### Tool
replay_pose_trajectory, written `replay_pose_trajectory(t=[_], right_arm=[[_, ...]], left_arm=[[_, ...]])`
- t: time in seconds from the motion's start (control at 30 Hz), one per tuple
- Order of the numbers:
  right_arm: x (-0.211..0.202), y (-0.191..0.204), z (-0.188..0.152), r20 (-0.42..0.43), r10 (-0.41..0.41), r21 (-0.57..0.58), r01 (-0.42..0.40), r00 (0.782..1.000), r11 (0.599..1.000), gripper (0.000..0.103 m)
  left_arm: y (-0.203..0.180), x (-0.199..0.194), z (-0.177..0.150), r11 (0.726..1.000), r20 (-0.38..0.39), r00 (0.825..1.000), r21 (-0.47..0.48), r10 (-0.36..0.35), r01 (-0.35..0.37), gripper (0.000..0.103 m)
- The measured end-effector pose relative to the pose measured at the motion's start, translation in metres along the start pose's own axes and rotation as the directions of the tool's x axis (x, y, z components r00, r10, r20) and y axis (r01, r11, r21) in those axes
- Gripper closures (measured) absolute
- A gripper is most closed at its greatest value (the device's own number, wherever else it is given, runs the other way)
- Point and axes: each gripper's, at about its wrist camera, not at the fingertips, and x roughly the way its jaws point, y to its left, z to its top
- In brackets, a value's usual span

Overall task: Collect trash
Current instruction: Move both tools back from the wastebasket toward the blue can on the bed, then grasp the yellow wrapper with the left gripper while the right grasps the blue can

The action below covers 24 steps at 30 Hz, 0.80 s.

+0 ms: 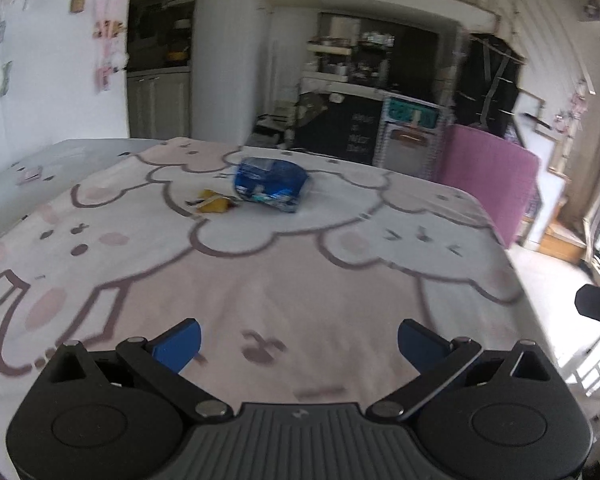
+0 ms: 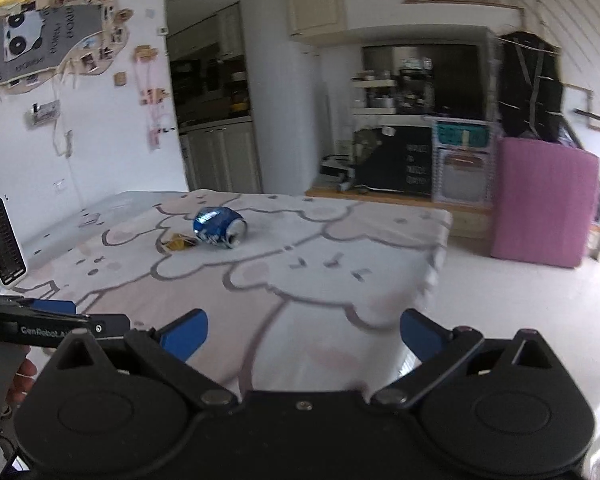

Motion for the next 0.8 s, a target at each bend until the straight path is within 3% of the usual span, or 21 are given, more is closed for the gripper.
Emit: replay_pose_trajectory(t=[0.3, 0.4, 0.63, 0.7, 0.8], right_arm=[[0.102, 0.004, 0.054, -0.055, 0.089, -0.113, -0.094, 0.995, 0.989, 0.000], [0.132, 0.003, 0.069, -0.090, 0.103, -0.145, -0.115, 0.991, 0.983, 0.000], [0.201, 0.001, 0.099, -0.160, 0.202, -0.095, -0.219, 0.966, 0.971, 0.000], [0.220, 0.004, 0.107, -0.176, 0.228, -0.092, -0.246, 0.958, 0.965, 0.000], [0.247, 0.006, 0.120, -0.209, 0.319, -0.053, -0.337, 0.924, 0.940, 0.000]], left_arm=[[0.026, 0.069, 0.045, 0.996, -0.019, 0.998, -0.067, 0.053, -0.054, 0.000], [0.043, 0.093, 0.057, 0.990, -0.036, 0.998, -0.129, 0.058, -0.062, 0.000], [0.083, 0.139, 0.083, 0.969, 0.012, 0.994, -0.228, 0.105, -0.099, 0.001], [0.092, 0.152, 0.090, 0.973, 0.041, 0.994, -0.213, 0.104, -0.093, 0.003], [0.100, 0.169, 0.099, 0.986, 0.073, 0.992, -0.142, 0.098, -0.087, 0.013]])
